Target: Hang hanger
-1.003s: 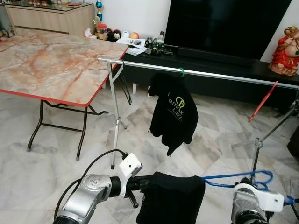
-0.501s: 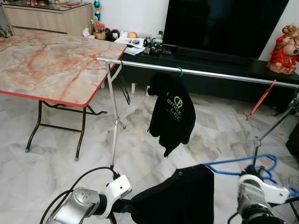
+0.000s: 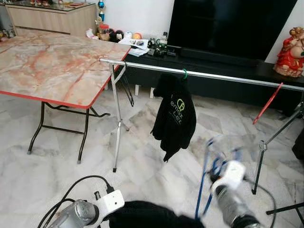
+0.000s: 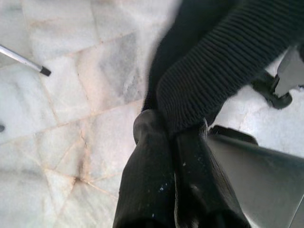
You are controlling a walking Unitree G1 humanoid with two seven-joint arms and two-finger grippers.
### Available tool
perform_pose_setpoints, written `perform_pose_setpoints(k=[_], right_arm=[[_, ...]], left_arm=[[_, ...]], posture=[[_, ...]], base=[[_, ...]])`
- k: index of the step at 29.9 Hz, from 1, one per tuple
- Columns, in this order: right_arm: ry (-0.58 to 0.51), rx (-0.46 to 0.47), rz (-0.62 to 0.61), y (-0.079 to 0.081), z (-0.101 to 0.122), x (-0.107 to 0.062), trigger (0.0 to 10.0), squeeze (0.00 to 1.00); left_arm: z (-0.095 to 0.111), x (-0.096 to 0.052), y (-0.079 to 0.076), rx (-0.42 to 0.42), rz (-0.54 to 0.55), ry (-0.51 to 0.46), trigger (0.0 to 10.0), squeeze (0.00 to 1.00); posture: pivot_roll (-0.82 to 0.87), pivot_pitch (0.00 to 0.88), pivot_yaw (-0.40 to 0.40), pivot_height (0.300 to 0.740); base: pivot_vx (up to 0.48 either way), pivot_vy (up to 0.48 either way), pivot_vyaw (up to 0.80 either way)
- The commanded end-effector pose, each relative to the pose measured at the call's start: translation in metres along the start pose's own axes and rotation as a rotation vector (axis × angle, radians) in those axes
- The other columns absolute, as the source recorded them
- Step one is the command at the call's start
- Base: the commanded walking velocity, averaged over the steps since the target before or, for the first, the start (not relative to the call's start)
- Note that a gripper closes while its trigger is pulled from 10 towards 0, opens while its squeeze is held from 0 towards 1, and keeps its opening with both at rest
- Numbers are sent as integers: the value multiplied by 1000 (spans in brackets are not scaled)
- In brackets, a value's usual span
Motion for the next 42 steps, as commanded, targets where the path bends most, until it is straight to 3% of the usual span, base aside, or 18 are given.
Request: perform_pose_setpoints(k=[1, 3, 5, 9, 10, 12, 14, 15, 16, 18, 20, 22, 25, 28, 30, 34, 41, 42], right_arm=[[-29, -70, -14, -8, 13, -1, 10000, 0], [-7, -101, 16, -3, 9, 0, 10000, 0], [18, -199, 56, 5, 4, 0, 10000, 0], [9, -289, 60, 7, 6, 0, 10000, 0], [-51, -380, 13, 3, 19, 0, 10000, 0], [-107, -412, -14, 1, 31, -1, 10000, 0], [-192, -368, -33, 2, 47, -2, 10000, 0], [-247, -317, -50, 1, 58, -4, 10000, 0], [-247, -317, -50, 1, 58, -4, 10000, 0], [-299, -290, -63, 1, 64, -7, 10000, 0], [-343, -263, -73, 2, 69, -9, 10000, 0], [-363, -259, -74, 3, 72, -10, 10000, 0], [-387, -300, -62, 12, 69, -11, 10000, 0], [-384, -338, -69, 13, 66, -10, 10000, 0], [-422, -369, -128, 9, 70, -14, 10000, 0], [-461, -367, -190, 3, 75, -17, 10000, 0], [-464, -414, -237, 5, 77, -18, 10000, 0], [-470, -451, -261, 4, 79, -19, 10000, 0]], left_arm=[[-5, -4, 14, 27, 53, 24, 0, 0], [-6, -3, 19, 29, 82, 17, 0, 0], [-5, -2, 23, 14, 112, -2, 0, 0], [4, -2, 33, 23, 182, -35, 0, 0], [17, -5, 44, -31, 240, -100, 0, 0], [27, -7, 47, -72, 249, -157, 0, 0], [54, -14, 47, -175, 209, -304, 0, 0], [77, -22, 44, -256, 147, -431, 0, 0], [77, -22, 44, -256, 147, -431, 0, 0], [100, -34, 25, -294, -32, -530, 0, 0], [113, -43, 13, -321, -132, -591, 0, 0], [119, -48, 10, -330, -166, -620, 0, 0], [142, -68, -3, -344, -280, -720, 0, 0], [148, -76, -8, -344, -319, -744, 0, 0], [162, -92, -21, -320, -399, -786, 0, 0], [174, -107, -32, -280, -454, -807, 0, 0], [196, -133, -64, -232, -594, -842, 0, 0], [199, -137, -75, -217, -629, -837, 0, 0]], posture=[[169, 0, -117, 740], [169, 0, -117, 740], [162, 0, -111, 740], [161, 0, -108, 740], [161, 0, -108, 740], [155, 0, -104, 740], [156, 0, -101, 740], [157, 0, -101, 740], [157, 0, -101, 740], [161, 0, -98, 740], [162, 0, -96, 740], [162, 0, -96, 740], [161, 0, -93, 740], [165, 0, -91, 740], [167, 0, -90, 740], [171, 0, -89, 740], [179, 0, -88, 740], [183, 0, -88, 740]], base=[[0, 0, 0], [0, 0, 0], [0, 0, 0], [0, 0, 0], [0, 0, 0], [0, 0, 0], [0, 0, 0], [0, 0, 0], [0, 0, 0], [0, 0, 0], [0, 0, 0], [0, 0, 0], [0, 0, 0], [0, 0, 0], [0, 0, 0], [0, 0, 0], [0, 0, 0], [0, 0, 0]])
Point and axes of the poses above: a point about 5 cm out from each wrist's last joint towards the gripper, its own x axis pointing out of the wrist towards the gripper, its own z axis along the axis of the wrist's last joint, y = z × x, the point moved 6 cm from there along x, pointing out of the wrist towards the gripper, and after that the axes turned 11 degrees about -x, right-handed, at the moved point
